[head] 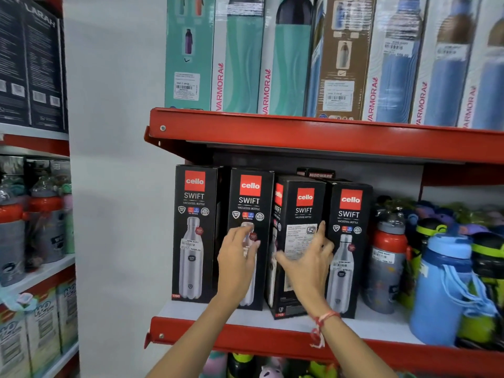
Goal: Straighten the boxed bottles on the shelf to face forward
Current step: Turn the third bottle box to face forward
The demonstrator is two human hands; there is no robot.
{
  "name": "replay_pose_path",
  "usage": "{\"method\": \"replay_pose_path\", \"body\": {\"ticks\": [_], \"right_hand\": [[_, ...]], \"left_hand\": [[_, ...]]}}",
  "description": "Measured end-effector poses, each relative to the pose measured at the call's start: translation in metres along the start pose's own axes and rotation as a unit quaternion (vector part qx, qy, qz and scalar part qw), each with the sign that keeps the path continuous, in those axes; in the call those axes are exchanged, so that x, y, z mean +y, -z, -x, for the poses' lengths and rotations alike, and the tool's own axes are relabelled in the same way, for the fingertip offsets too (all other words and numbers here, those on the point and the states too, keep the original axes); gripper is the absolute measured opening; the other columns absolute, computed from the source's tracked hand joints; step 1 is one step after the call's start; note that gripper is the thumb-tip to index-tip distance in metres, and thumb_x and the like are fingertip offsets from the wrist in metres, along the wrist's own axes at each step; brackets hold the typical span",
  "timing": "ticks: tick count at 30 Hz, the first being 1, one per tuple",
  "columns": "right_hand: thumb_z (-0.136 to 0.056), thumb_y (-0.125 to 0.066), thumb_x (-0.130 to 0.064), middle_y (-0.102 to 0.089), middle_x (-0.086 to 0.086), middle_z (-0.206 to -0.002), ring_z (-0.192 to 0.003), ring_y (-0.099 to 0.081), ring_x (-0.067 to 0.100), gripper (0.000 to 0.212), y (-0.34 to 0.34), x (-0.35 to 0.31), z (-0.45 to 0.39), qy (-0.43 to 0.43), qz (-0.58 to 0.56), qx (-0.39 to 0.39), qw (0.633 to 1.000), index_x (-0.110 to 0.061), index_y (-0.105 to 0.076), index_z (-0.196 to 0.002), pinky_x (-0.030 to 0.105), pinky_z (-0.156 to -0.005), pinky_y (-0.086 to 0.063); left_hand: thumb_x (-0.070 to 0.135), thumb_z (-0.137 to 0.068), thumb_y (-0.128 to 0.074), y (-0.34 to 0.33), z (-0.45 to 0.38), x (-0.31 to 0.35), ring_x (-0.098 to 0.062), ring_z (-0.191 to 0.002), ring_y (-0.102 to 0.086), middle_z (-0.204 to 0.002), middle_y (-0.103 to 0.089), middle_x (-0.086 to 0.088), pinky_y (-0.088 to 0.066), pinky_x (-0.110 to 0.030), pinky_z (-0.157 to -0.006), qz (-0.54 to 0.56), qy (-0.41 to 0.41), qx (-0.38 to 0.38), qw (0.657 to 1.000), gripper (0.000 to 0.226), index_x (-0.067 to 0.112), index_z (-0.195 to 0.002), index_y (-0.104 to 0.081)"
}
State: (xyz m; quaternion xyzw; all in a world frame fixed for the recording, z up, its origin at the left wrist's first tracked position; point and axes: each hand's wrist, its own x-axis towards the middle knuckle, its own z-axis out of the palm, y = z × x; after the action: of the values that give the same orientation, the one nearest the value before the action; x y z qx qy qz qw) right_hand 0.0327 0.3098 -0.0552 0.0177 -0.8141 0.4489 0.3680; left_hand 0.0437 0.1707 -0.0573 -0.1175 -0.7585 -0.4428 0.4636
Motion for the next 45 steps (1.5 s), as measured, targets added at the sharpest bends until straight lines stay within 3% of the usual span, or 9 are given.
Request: {"method": "replay_pose_path", "body": {"ticks": [6,11,16,20,24,27,31,41,45], "right_hand": [[-0.066,-0.084,-0.028,-0.022,0.003,-0.153,-0.142,-0.022,0.023,0.115,0.055,0.005,0.006,0.053,-0.128,-0.05,0.989,-0.032,-0.006,-0.151,0.043,-0.114,-0.027],[-0.054,-0.08,-0.042,-0.042,-0.006,-0.143,-0.129,-0.046,0.013,0.113,0.087,0.012,-0.013,0.065,-0.207,-0.148,0.965,-0.044,-0.016,-0.147,0.05,-0.103,-0.044],[-0.067,-0.085,-0.025,-0.036,-0.009,-0.15,-0.134,-0.039,0.008,0.11,0.093,0.008,-0.03,0.069,-0.211,-0.265,0.938,-0.041,-0.014,-0.148,0.035,-0.11,-0.037],[-0.079,-0.076,-0.016,-0.039,-0.03,-0.138,-0.128,-0.04,-0.003,0.106,0.08,0.005,-0.046,0.067,-0.178,-0.327,0.926,-0.037,0.0,-0.15,0.022,-0.108,-0.032],[-0.085,-0.068,-0.014,-0.054,-0.026,-0.116,-0.12,-0.049,0.004,0.098,0.058,0.016,-0.054,0.056,-0.122,-0.283,0.95,-0.035,0.003,-0.15,0.028,-0.108,-0.035],[-0.088,-0.063,-0.009,-0.057,-0.004,-0.13,-0.121,-0.051,0.013,0.091,0.041,0.019,-0.051,0.04,-0.098,-0.222,0.969,-0.028,-0.002,-0.152,0.022,-0.099,-0.035],[-0.092,-0.057,-0.01,-0.054,0.012,-0.137,-0.117,-0.056,0.027,0.085,0.022,0.029,-0.049,0.015,-0.068,-0.166,0.984,-0.026,0.003,-0.151,0.038,-0.098,-0.046],[-0.093,-0.054,-0.011,-0.043,0.013,-0.147,-0.111,-0.059,0.029,0.088,0.008,0.03,-0.058,0.048,0.004,-0.138,0.989,-0.027,0.012,-0.149,0.04,-0.093,-0.049],[-0.093,-0.053,-0.012,-0.033,0.014,-0.15,-0.103,-0.061,0.029,0.08,0.01,0.011,-0.042,0.056,0.056,-0.041,0.996,-0.02,0.002,-0.151,0.038,-0.084,-0.053]], "left_hand": [[0.018,-0.076,-0.078,-0.006,0.009,0.019,-0.011,-0.113,-0.058,-0.124,-0.06,0.001,-0.048,-0.007,-0.084,0.156,0.128,-0.11,0.973,0.062,0.014,-0.132,-0.051],[0.004,-0.07,-0.08,-0.006,0.011,0.037,0.004,-0.103,-0.062,-0.12,-0.062,0.01,-0.052,-0.013,-0.08,0.234,0.113,-0.237,0.936,0.085,0.025,-0.139,-0.035],[0.025,-0.058,-0.089,-0.022,0.023,0.037,-0.003,-0.112,-0.06,-0.12,-0.065,0.015,-0.051,-0.034,-0.094,0.138,0.078,-0.167,0.973,0.088,0.028,-0.131,-0.041],[0.02,-0.064,-0.086,-0.034,0.022,0.039,-0.002,-0.077,-0.065,-0.097,-0.067,0.017,-0.047,-0.011,-0.07,0.031,0.065,-0.109,0.991,0.092,0.024,-0.139,-0.033],[0.013,-0.073,-0.08,-0.053,0.013,0.037,-0.002,-0.053,-0.05,-0.084,-0.069,-0.002,-0.042,-0.01,-0.056,-0.042,0.092,-0.122,0.987,0.092,0.018,-0.145,-0.023],[0.002,-0.082,-0.067,-0.072,0.01,0.034,-0.009,-0.067,-0.059,-0.096,-0.072,-0.008,-0.045,-0.017,-0.065,-0.085,0.118,-0.119,0.982,0.08,0.013,-0.146,-0.02],[0.003,-0.086,-0.055,-0.094,0.003,0.02,-0.03,-0.089,-0.067,-0.108,-0.066,-0.016,-0.053,-0.041,-0.082,-0.13,0.147,-0.126,0.973,0.081,0.015,-0.149,-0.005],[0.002,-0.09,-0.051,-0.099,-0.007,0.011,-0.038,-0.098,-0.062,-0.11,-0.062,-0.021,-0.051,-0.043,-0.085,-0.189,0.15,-0.175,0.954,0.086,0.011,-0.15,0.01],[0.001,-0.091,-0.05,-0.083,-0.003,0.014,-0.034,-0.097,-0.063,-0.111,-0.063,-0.02,-0.049,-0.037,-0.079,-0.175,0.115,-0.191,0.959,0.075,0.008,-0.15,-0.003]]}}
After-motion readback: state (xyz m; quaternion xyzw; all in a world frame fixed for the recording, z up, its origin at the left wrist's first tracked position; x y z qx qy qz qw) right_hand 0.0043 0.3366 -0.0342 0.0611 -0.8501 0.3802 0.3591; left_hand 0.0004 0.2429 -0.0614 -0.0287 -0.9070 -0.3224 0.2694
